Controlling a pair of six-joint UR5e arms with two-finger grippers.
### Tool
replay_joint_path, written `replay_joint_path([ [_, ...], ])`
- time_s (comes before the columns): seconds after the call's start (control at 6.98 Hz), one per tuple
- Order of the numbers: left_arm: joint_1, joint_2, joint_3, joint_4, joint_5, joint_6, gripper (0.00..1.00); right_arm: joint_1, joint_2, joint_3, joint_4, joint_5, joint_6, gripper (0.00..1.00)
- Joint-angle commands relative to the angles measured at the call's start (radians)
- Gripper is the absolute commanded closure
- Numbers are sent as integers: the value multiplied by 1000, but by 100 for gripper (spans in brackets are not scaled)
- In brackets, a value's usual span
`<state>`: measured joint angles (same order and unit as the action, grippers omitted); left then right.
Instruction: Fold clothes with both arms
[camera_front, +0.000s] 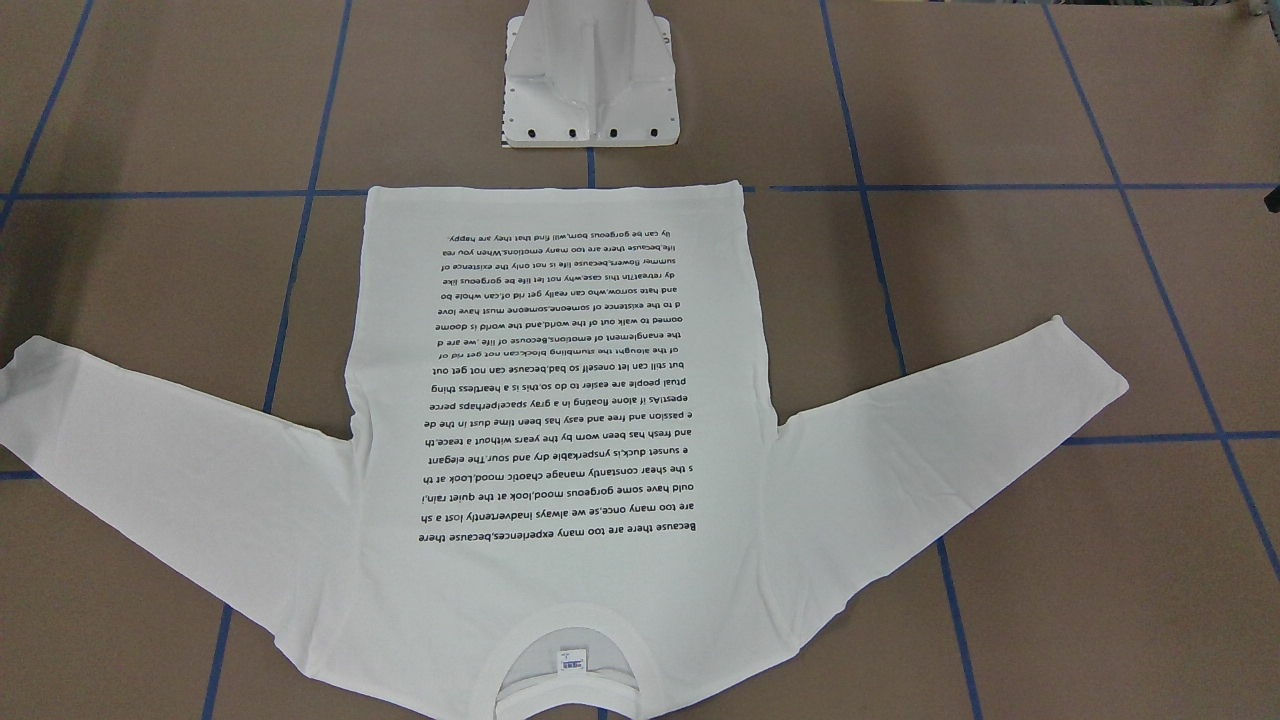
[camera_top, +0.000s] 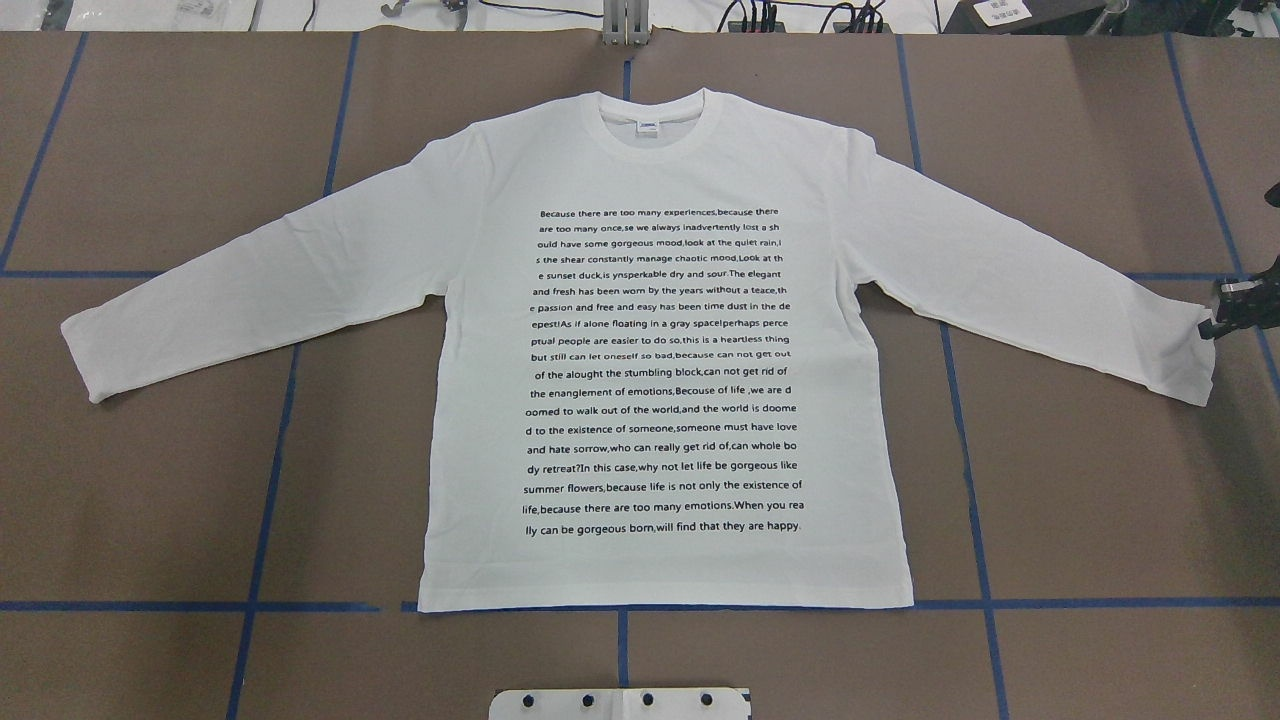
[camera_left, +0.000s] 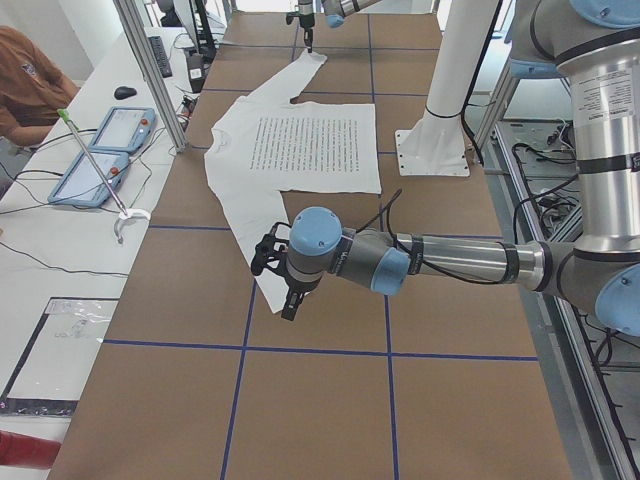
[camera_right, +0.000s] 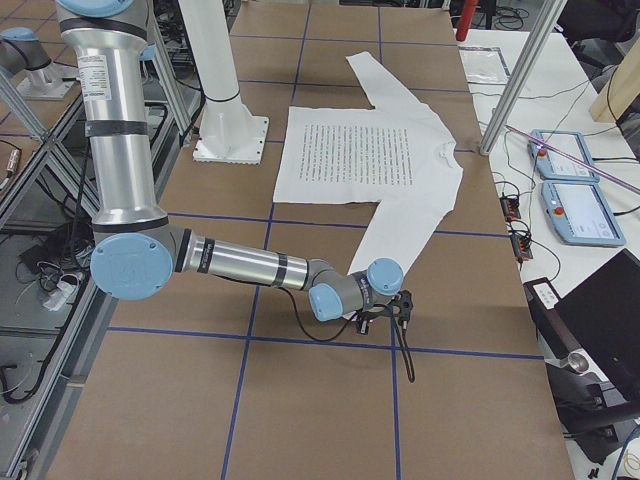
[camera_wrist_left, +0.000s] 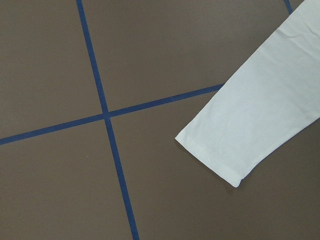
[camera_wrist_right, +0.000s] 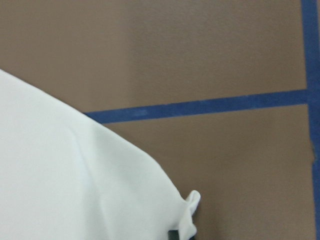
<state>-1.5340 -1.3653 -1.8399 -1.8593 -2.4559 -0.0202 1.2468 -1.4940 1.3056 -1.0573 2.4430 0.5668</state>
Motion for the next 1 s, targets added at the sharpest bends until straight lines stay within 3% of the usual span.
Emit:
replay_joint_path([
  [0.0, 0, 0, -1, 0, 0, 0, 0, 0, -11, 163, 3, 34, 168, 100],
  [0.29, 0, 0, -1, -1, 0, 0, 0, -93, 64, 312, 0, 33, 504, 100],
  [0.43, 1, -3, 5, -1, 0, 0, 0, -145, 160, 305, -4, 16, 636, 100],
  [0.57, 0, -5, -2, -1, 0, -1, 0, -235, 279, 293, -9, -49, 795, 100],
  [0.86, 2, -6, -2, -9, -2, -1, 0, -387, 557, 166, -10, -296, 1081, 100],
])
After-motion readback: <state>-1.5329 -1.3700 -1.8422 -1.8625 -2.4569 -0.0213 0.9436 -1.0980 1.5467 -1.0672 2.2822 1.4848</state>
